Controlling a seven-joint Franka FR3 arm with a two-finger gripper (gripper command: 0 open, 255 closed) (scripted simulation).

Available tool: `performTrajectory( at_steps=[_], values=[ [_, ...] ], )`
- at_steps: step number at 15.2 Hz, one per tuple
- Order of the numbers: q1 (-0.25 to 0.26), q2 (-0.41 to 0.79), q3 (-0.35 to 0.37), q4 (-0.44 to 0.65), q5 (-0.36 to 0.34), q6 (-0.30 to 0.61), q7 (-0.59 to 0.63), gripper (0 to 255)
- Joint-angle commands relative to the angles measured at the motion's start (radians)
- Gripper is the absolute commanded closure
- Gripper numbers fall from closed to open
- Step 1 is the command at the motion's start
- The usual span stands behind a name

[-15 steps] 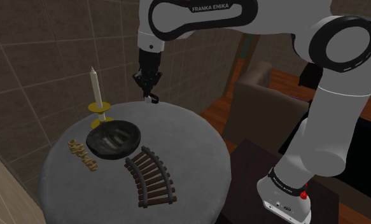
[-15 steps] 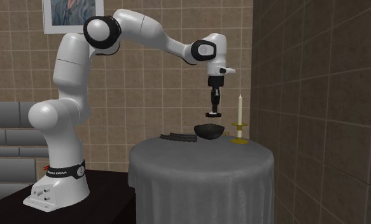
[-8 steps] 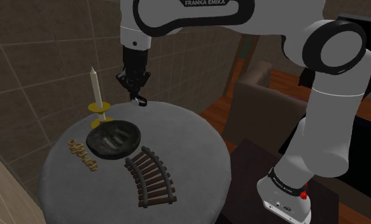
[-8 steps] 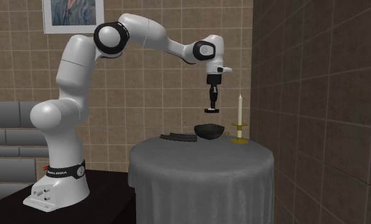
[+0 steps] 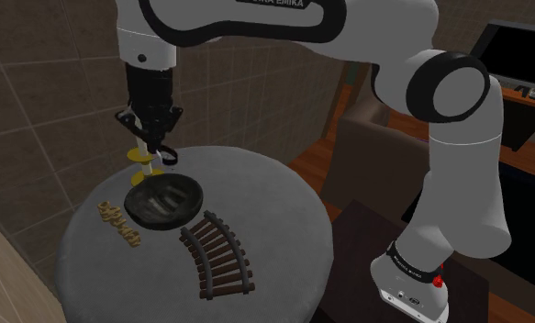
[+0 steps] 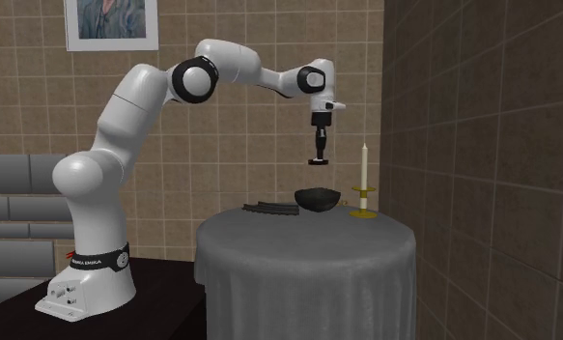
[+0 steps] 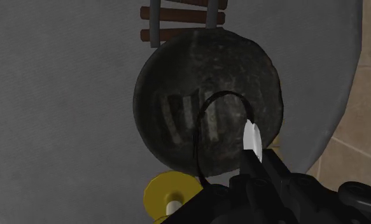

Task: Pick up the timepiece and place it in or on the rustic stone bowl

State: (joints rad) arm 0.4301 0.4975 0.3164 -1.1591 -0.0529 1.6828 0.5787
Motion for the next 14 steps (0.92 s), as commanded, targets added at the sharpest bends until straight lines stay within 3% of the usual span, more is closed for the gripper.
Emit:
performTrajectory(
  at_steps=[1, 14],
  values=[
    [0.009, 0.012, 0.001, -0.004, -0.004, 0.016, 0.011, 255],
    [-0.007, 0.002, -0.002, -0.196, -0.001, 0.196, 0.003, 255]
  ],
)
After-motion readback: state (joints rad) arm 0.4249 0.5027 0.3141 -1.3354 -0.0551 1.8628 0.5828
